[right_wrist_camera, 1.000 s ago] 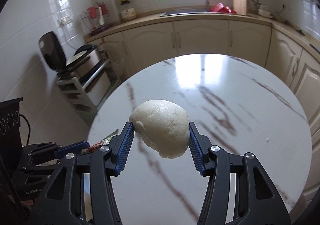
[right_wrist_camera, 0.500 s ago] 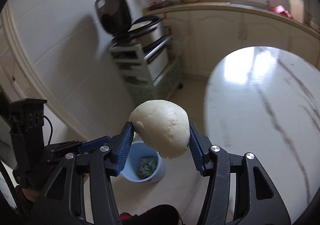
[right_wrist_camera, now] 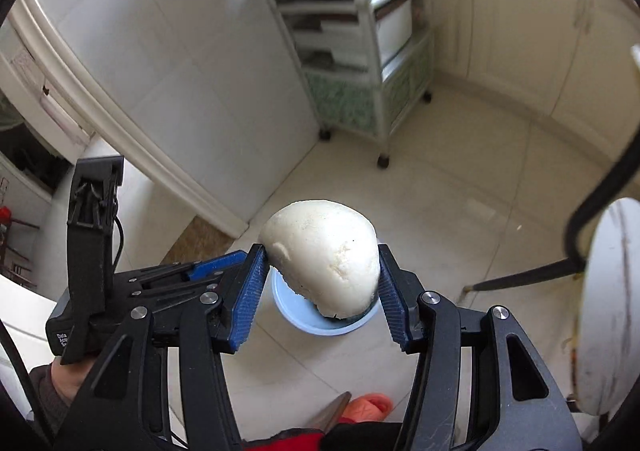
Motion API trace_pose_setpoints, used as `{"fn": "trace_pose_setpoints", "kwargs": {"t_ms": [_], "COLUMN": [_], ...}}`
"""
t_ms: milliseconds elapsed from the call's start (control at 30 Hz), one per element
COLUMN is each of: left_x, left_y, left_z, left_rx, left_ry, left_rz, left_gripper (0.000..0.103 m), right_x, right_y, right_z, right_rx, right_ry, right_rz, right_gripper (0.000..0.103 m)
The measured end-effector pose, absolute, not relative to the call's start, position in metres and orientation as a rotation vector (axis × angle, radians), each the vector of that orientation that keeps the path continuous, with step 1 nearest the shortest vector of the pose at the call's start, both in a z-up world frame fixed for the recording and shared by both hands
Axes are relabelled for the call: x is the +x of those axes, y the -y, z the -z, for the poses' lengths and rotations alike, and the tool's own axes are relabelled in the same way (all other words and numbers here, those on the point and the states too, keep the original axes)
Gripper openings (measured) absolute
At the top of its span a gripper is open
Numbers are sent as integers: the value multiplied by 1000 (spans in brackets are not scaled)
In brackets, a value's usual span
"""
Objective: Collect trash
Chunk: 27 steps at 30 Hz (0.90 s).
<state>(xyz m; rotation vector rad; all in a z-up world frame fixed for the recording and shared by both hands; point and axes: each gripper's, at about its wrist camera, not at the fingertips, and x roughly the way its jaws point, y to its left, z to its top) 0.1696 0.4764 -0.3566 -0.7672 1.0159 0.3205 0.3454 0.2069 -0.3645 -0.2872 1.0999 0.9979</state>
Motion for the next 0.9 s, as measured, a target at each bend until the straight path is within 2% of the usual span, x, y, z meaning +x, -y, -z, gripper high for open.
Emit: {"fn": "trace_pose_setpoints", "kwargs": {"t_ms": [367, 467, 533, 600, 633, 667, 733, 900], "left_x": [248, 239, 235, 231, 228, 223, 217, 210], "left_y": [-499, -502, -504, -503, -501, -497, -491, -474], "left_z": [380, 379, 375, 370, 366, 363, 354, 332], "left_rx": [-871, -890, -896, -895, -895, -890, -879, -842], "left_ry": [-1125, -1113, -1095, -1088, -1083, -1077, -1066, -1038], "left_rz": [-430, -494, -514, -520, -522, -523, -525, -519], "left_gripper": [33, 46, 48, 48, 48, 48, 51, 54], "right_x": [359, 360, 360, 361, 361, 361, 359, 355], "right_y": [-251, -256, -257, -261, -261, -261, -259, -243], "right_z": [439, 449, 450, 448, 446, 444, 438, 405], "right_rx": [-312, -302, -290, -265, -261, -262, -258, -257], "right_ry": [-1254, -1272, -1278, -1272, -1272, -1270, -1251, -1165], "right_rz": [-980, -985, -986, -996, -992, -982, -986, -960], "right_gripper": [52, 54, 55, 65, 76, 79, 78, 84]}}
